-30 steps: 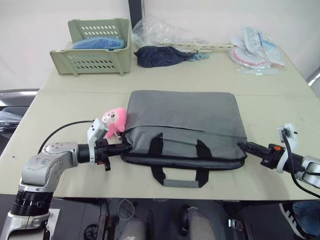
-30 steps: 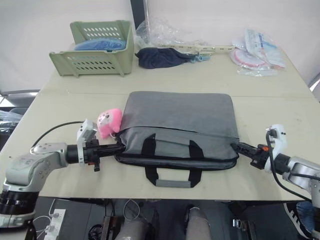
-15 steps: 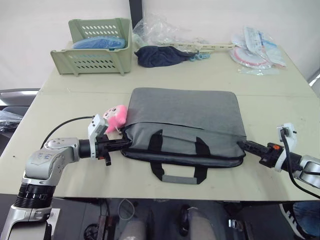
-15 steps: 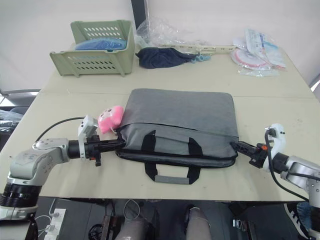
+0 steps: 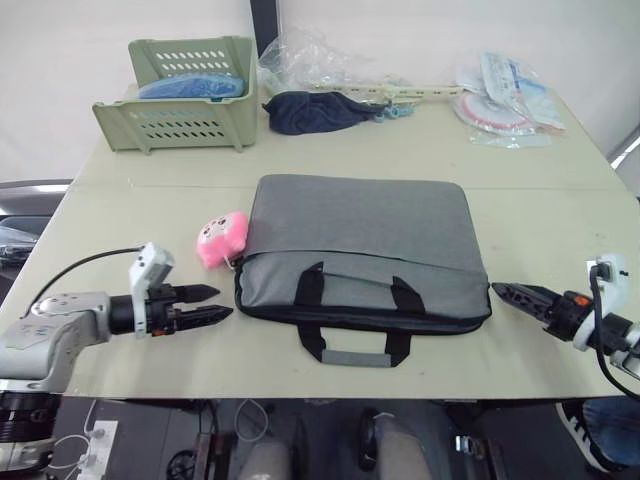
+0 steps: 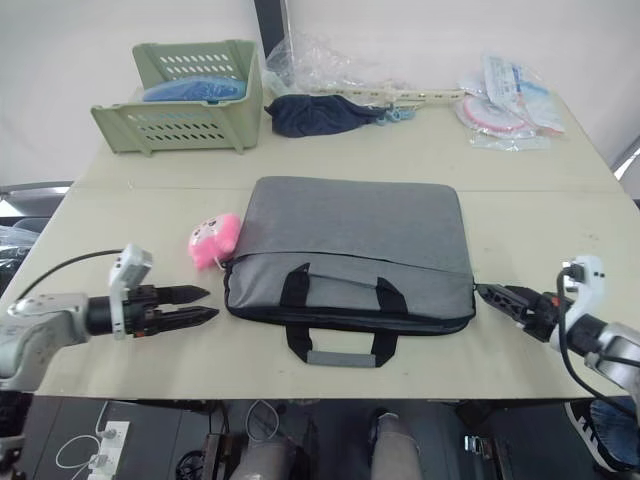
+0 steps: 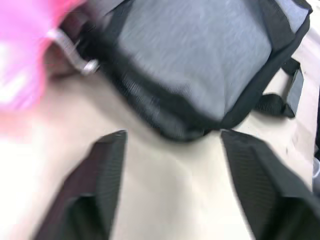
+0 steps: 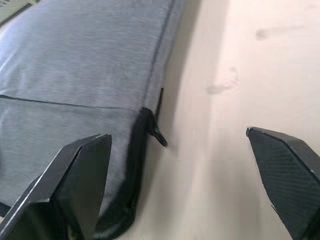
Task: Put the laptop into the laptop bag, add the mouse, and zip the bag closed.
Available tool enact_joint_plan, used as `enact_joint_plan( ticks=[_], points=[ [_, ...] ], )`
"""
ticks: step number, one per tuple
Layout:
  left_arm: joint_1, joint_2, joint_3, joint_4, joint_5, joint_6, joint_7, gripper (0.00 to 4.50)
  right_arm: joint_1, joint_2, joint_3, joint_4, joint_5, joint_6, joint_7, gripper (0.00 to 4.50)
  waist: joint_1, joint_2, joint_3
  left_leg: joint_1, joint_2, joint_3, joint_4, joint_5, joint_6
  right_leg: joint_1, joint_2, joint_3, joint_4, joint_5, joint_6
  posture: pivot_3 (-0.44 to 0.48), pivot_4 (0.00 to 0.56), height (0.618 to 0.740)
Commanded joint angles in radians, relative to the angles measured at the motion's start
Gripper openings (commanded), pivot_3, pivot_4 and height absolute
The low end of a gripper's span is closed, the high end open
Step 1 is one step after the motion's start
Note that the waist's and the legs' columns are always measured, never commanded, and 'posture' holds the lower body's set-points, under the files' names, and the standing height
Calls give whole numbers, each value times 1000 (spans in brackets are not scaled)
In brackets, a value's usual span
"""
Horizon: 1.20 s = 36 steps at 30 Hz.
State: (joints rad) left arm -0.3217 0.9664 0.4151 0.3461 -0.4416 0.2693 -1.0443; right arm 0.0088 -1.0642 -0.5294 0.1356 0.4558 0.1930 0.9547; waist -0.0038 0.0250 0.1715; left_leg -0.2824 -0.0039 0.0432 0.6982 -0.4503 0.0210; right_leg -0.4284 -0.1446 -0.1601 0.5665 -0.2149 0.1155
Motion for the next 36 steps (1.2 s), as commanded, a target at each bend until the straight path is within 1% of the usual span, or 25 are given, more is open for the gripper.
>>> enact_joint_plan(
  ticks=[1,4,7,10,12,16,22,24,26,27,29,31,33,34,35,36],
  points=[
    [-48,12,20,156,56,-203,-13,4462,-59,-43,41,206,-142,-288,56,4500,-3,0,0,0,0,1,0,0,0,0,0,0,0,0,0,0,150,740],
    [-91,35,-13,293,122,-306,8,4462,-123,-73,80,370,-190,-402,102,4500,-12,2,1,-1,0,1,-1,0,0,-1,0,0,-1,0,0,0,150,740],
    [-121,48,-15,393,135,-325,1,4462,-193,-85,99,496,-205,-432,106,4500,-23,2,1,-1,1,1,-1,0,1,0,0,-2,-1,0,0,0,150,740],
    [-125,54,-25,426,128,-276,-35,4462,-251,-78,109,548,-206,-435,107,4500,-32,2,1,-1,1,1,-1,0,1,0,0,-2,0,0,0,0,150,740],
    [-129,56,-29,437,125,-271,-52,4462,-279,-71,118,544,-208,-421,89,4500,-34,2,2,0,2,1,-1,0,1,0,0,-2,1,0,0,0,150,740],
    [-147,62,-29,451,128,-281,-66,4462,-296,-47,135,479,-189,-396,107,4500,-33,3,2,0,2,1,0,0,1,0,0,-2,1,0,0,0,150,740],
    [-183,70,-25,466,117,-270,-98,4462,-362,-2,199,262,-87,-229,194,4500,-27,3,2,-1,2,1,1,0,1,-1,0,-2,1,0,0,0,150,740],
    [-202,65,-30,465,115,-263,-106,4462,-429,34,234,177,-20,-100,196,4500,-25,3,2,-1,2,0,1,0,1,-1,0,-2,2,0,0,0,150,740],
    [-226,49,-48,457,117,-253,-120,4462,-517,129,316,58,5,-34,148,4500,-26,3,2,0,2,0,2,0,1,-2,0,-2,2,0,0,0,150,740],
    [-235,44,-54,457,120,-250,-122,4462,-540,159,342,24,6,-17,133,4500,-26,3,2,-1,2,0,2,0,1,-2,0,-2,2,0,0,0,150,740],
    [-258,30,-66,460,125,-248,-123,4462,-588,254,407,-62,51,63,103,4500,-26,3,2,-1,2,-1,2,0,1,-2,0,-3,2,0,0,0,150,740],
    [-274,19,-74,455,123,-240,-131,4500,-611,344,477,-120,71,110,99,3684,-27,3,2,-1,2,-1,3,0,1,-2,0,-3,4,0,0,0,150,740],
    [-284,15,-82,455,122,-238,-137,4500,-618,396,525,-146,58,118,93,2906,-27,2,2,0,2,-1,3,0,1,-4,0,-3,5,0,0,0,150,740],
    [-290,11,-89,447,122,-232,-141,4500,-628,442,551,-144,46,106,81,2393,-25,2,2,0,1,-1,3,0,1,-7,0,-3,7,0,0,0,150,740],
    [-295,6,-94,436,118,-217,-144,4500,-643,472,578,-128,28,104,71,2028,-24,2,1,-2,1,-1,4,0,1,-9,-1,-4,8,0,0,0,150,740],
    [-298,2,-96,428,115,-206,-147,4500,-653,494,596,-119,13,106,64,1541,-26,2,1,-2,0,-2,4,0,1,-10,-1,-6,10,0,0,0,150,740]
  ],
)
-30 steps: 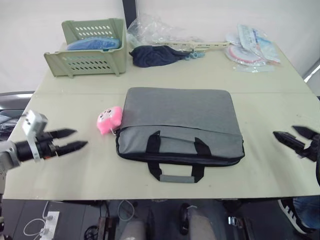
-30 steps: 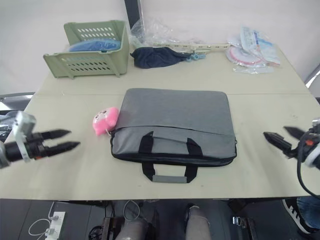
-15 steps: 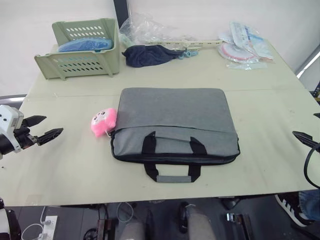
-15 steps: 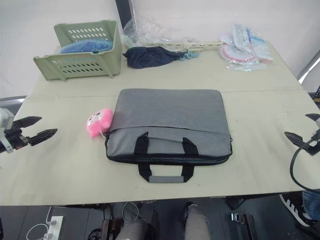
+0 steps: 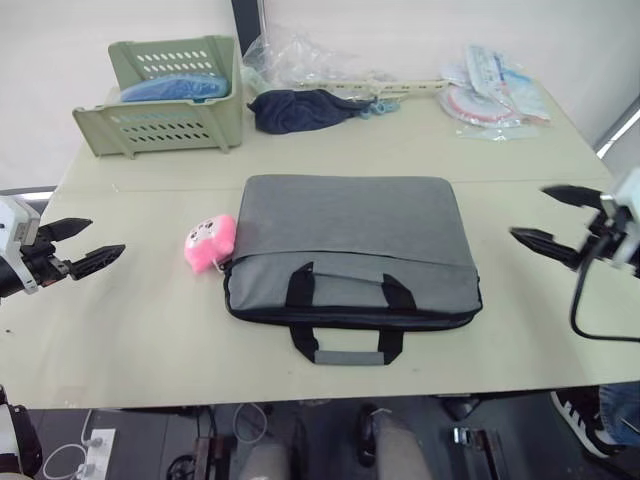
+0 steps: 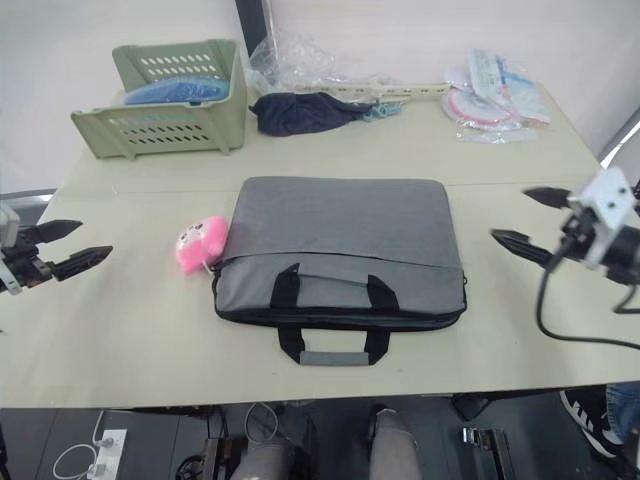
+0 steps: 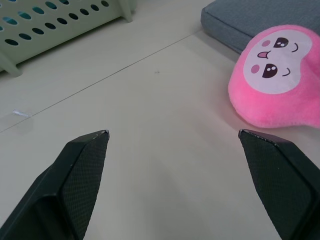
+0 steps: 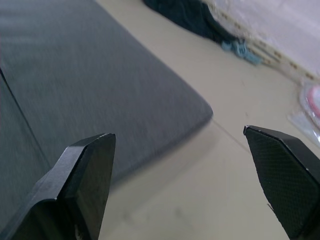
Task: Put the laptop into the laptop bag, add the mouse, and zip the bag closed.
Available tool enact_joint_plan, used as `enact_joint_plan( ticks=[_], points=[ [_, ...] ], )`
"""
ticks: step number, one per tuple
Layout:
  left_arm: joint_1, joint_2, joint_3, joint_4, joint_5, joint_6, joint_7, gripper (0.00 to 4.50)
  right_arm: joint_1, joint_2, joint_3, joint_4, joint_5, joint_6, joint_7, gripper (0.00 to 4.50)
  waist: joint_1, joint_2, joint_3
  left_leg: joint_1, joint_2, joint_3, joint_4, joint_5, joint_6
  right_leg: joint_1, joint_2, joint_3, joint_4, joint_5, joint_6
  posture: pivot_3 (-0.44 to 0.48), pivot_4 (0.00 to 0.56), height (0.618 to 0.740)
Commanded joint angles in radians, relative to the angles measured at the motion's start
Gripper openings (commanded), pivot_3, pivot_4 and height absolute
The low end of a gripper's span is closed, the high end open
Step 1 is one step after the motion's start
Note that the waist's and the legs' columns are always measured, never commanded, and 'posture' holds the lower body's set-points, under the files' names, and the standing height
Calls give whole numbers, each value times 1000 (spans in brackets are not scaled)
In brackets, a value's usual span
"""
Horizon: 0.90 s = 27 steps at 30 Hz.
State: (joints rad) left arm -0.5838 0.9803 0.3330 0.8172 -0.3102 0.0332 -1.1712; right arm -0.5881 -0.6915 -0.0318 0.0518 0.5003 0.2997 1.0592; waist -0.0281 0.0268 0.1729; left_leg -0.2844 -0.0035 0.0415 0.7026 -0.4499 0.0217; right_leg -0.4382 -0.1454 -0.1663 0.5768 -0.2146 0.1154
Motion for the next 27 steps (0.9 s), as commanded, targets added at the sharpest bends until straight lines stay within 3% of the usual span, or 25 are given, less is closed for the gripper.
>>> enact_joint_plan(
  ticks=[1,4,13,21,27],
  points=[
    [-36,-18,-22,-58,-16,38,-23,4500,-76,159,115,-8,-38,2,-48,1140,-4,-1,0,0,0,0,0,0,0,0,0,-2,0,0,0,0,150,740],
    [-39,-29,-34,-85,-19,66,-28,4500,-123,232,145,54,-60,2,-64,16,-7,-1,-1,0,0,1,0,0,0,0,-1,-4,0,0,0,0,150,740],
    [-83,-61,-81,-144,-7,113,-33,4500,-198,384,244,317,-181,-38,-56,16,-36,-1,-1,1,0,0,0,0,0,-2,-1,-5,5,-1,-1,0,150,740],
    [-54,-59,-75,-178,-16,129,-30,4500,-159,399,221,260,-177,-151,-27,16,-58,-5,-3,2,0,-2,0,0,0,-3,-2,-5,9,-1,-1,0,150,740],
    [-49,-63,-78,-191,-17,137,-27,4500,-111,384,253,168,-179,-100,18,16,-57,-5,-3,1,0,-2,0,0,0,-4,-2,-5,9,-1,-1,0,150,740]
  ],
)
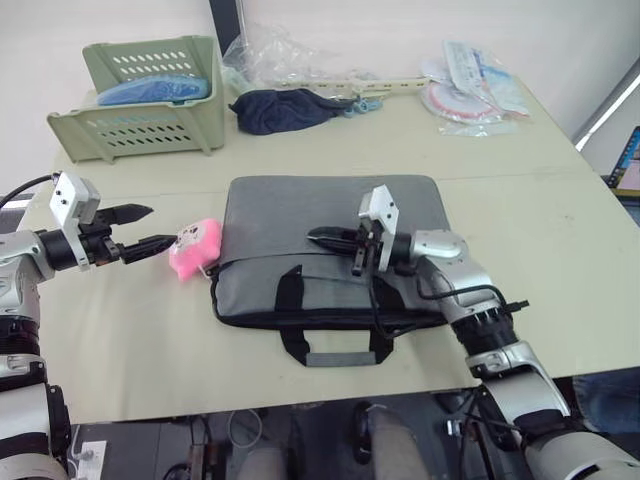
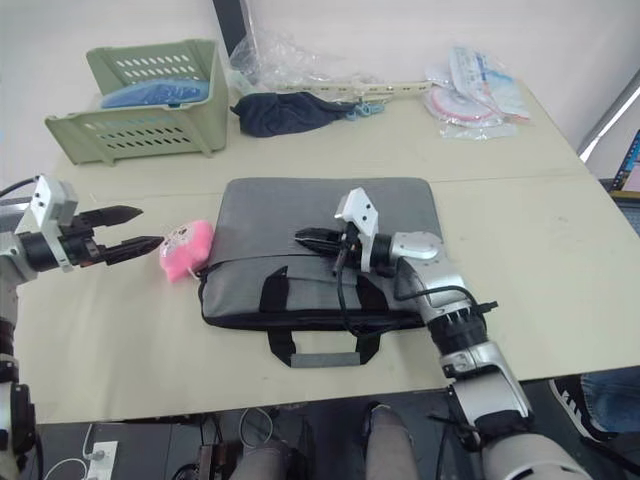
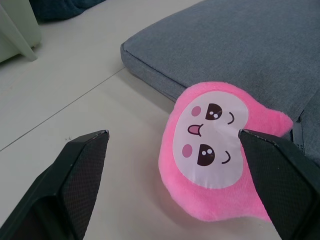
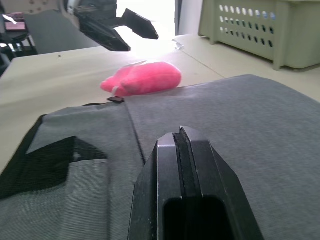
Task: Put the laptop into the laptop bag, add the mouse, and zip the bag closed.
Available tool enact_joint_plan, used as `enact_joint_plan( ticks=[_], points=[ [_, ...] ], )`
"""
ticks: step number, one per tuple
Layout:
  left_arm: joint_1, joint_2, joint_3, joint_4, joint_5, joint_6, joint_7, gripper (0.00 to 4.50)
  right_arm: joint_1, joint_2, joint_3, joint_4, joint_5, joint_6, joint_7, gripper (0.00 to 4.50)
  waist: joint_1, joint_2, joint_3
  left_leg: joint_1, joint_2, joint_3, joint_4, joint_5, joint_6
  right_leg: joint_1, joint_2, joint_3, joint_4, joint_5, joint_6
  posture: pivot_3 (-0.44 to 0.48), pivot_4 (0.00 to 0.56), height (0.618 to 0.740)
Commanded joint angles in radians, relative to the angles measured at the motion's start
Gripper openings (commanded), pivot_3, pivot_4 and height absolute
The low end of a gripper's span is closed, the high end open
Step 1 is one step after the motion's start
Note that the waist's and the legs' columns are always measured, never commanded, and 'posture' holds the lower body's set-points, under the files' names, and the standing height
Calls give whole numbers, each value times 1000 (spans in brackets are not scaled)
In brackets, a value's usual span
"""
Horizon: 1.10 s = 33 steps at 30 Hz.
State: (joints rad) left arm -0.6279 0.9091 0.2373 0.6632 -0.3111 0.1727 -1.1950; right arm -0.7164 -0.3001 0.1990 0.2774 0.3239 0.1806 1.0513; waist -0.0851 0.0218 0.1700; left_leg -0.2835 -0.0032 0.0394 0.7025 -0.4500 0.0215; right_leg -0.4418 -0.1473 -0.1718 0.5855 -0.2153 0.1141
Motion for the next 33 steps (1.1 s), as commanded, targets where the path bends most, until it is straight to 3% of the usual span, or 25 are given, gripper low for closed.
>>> enact_joint_plan(
  ticks=[1,9,12,18,26,33],
  points=[
    [-7,7,16,-38,-16,-2,-2,4500,29,-4,27,-53,-12,16,25,16,0,0,0,0,0,0,0,0,0,0,0,0,0,0,0,0,150,740],
    [-4,7,4,-55,-10,12,-6,4500,92,0,57,133,-117,-61,-26,16,-1,-3,-2,1,0,1,0,0,0,0,0,0,1,0,0,0,150,740],
    [-9,8,-6,-64,-6,22,-7,4500,95,6,44,131,-102,-39,-27,16,2,-10,-7,4,0,0,0,0,0,4,0,0,0,0,0,0,150,740],
    [-55,-6,-35,-57,2,42,-10,4500,107,1,52,113,-107,-30,-10,16,8,-12,-8,4,1,-4,2,0,0,13,0,2,-2,0,0,0,150,740],
    [-159,-69,-150,16,78,22,-21,4500,113,6,51,123,-110,-20,-16,16,10,-13,-9,5,0,-3,2,0,0,14,0,3,-2,0,0,0,150,740],
    [-265,-117,-297,188,219,-27,-52,4500,108,2,48,123,-111,-15,-15,16,12,-13,-9,4,0,-3,2,0,0,14,0,2,-2,0,0,0,150,740]
  ],
)
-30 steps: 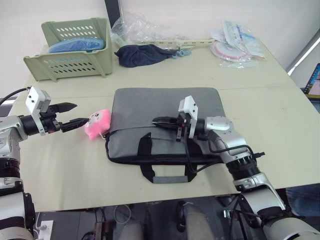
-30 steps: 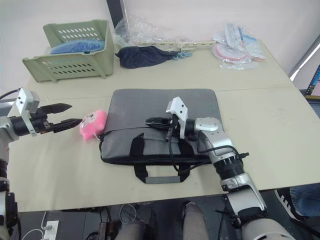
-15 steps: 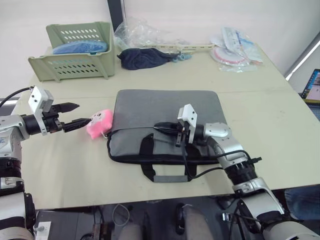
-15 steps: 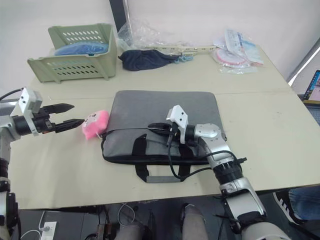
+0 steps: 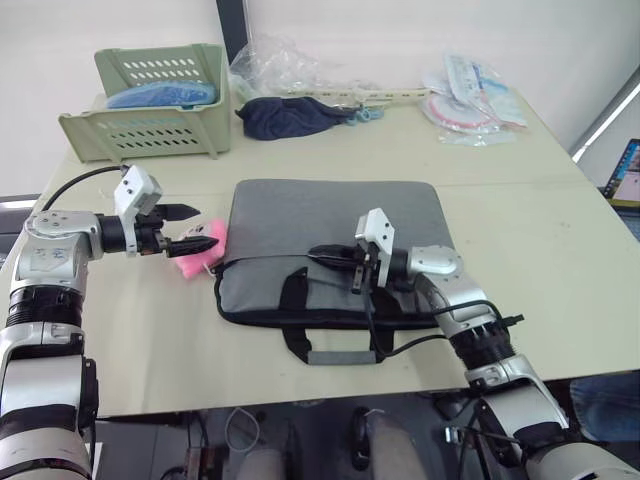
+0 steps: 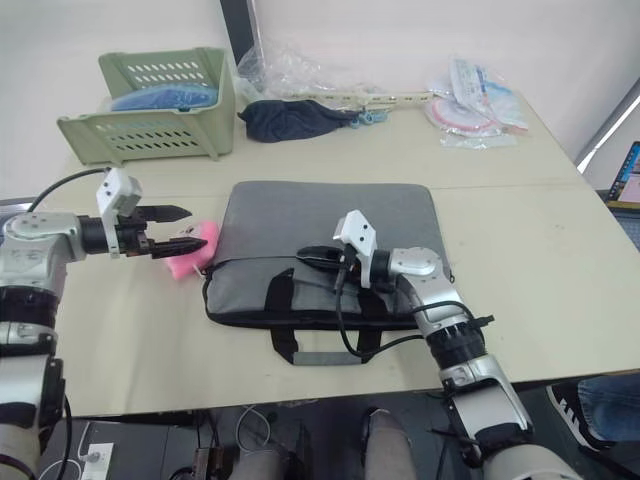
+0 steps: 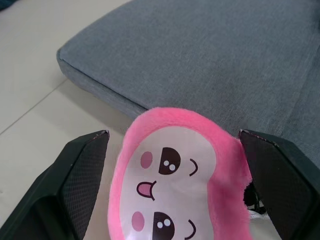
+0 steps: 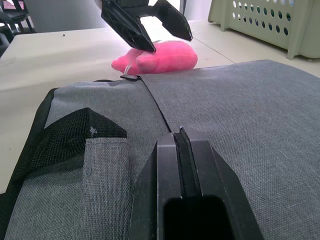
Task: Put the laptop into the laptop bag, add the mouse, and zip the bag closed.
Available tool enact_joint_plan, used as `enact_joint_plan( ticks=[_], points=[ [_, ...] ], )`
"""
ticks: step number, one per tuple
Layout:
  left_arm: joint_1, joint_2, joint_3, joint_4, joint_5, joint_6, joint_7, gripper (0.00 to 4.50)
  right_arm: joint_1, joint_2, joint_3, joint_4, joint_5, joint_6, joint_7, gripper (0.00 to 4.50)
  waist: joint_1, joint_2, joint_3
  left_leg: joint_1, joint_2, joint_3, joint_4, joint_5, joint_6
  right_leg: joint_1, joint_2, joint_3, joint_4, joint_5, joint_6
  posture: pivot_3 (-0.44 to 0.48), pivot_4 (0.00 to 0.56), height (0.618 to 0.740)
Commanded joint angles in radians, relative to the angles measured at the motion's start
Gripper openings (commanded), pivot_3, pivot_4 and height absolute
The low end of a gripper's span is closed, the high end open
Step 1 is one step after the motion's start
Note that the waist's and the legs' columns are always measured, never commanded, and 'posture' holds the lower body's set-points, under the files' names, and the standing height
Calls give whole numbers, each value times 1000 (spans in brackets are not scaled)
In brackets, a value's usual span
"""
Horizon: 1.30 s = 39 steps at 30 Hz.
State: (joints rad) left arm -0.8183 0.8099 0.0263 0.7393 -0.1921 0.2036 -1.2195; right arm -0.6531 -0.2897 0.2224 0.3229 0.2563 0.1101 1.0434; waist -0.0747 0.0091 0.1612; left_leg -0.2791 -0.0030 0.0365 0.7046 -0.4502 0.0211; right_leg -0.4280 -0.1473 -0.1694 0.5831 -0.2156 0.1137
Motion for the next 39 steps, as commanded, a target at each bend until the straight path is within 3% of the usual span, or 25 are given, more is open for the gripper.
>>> enact_joint_plan(
  ticks=[1,2,5,13,15,26,39],
  points=[
    [-82,-17,-92,126,106,-64,-39,4500,45,-8,24,77,-43,55,-8,16,2,0,0,0,0,0,0,0,0,0,0,0,0,0,0,0,150,740],
    [-91,-11,-98,140,109,-64,-68,4500,45,-9,23,78,-44,55,-10,16,2,0,0,0,0,0,0,0,0,0,0,0,0,0,0,0,150,740],
    [-122,2,-99,181,112,-81,-120,3634,47,-13,20,84,-45,52,-12,0,1,0,0,0,0,1,0,0,0,0,0,0,0,0,0,0,150,740],
    [-121,48,-90,176,112,-48,-229,594,50,-10,12,122,-53,29,-20,0,2,0,0,0,0,0,0,0,0,0,0,0,0,0,0,0,150,740],
    [-98,61,-85,150,105,-37,-246,63,46,-8,13,134,-55,23,-21,0,3,0,0,0,0,0,0,0,0,0,0,0,0,0,0,0,150,740],
    [127,165,-68,-158,30,126,-361,23,25,12,27,180,-71,-5,-24,0,6,0,0,0,1,0,1,0,0,0,0,2,0,0,-1,0,150,740],
    [396,222,-1,-538,-132,341,-306,23,16,35,31,218,-80,-31,-36,0,-2,0,0,2,2,-2,1,-1,-1,0,1,8,0,-2,-3,0,150,740]
  ],
)
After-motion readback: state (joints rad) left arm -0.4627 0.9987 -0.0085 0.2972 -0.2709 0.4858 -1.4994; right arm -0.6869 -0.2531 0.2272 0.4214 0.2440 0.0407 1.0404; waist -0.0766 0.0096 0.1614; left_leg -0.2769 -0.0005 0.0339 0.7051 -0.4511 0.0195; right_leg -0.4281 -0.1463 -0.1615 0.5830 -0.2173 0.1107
